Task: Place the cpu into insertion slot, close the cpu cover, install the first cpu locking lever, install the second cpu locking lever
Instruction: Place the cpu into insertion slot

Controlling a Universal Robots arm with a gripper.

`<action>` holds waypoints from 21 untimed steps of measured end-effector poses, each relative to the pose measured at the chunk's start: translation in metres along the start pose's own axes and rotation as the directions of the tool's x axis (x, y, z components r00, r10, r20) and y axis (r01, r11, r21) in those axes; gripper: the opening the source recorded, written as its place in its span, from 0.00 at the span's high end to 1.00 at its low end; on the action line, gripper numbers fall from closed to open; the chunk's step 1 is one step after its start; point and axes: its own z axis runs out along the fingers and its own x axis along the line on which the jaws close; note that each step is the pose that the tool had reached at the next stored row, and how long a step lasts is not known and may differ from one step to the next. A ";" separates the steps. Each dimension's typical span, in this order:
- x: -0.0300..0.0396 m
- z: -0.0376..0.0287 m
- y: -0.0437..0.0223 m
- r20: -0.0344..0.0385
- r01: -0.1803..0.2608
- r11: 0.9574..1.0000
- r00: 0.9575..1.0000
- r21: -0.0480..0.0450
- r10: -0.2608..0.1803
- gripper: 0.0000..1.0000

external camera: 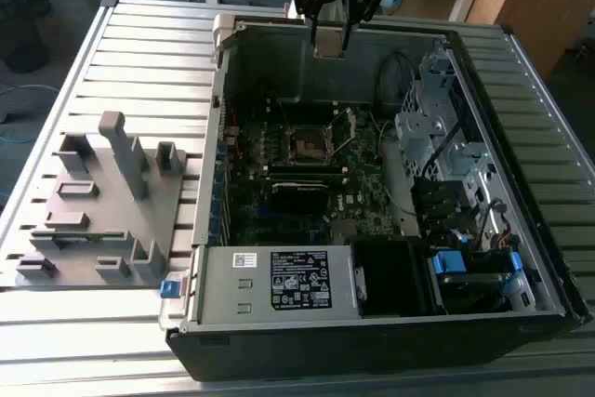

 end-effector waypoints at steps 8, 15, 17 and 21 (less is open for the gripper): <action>0.0000 0.0011 -0.0001 0.000 0.000 1.000 1.000 0.000 0.000 0.46; -0.0001 0.0034 -0.0003 0.000 0.000 1.000 1.000 0.000 0.000 0.46; -0.0001 0.0037 -0.0003 0.000 0.000 1.000 1.000 0.000 0.000 0.46; -0.0001 0.0051 -0.0005 0.000 0.000 1.000 1.000 0.000 0.000 0.46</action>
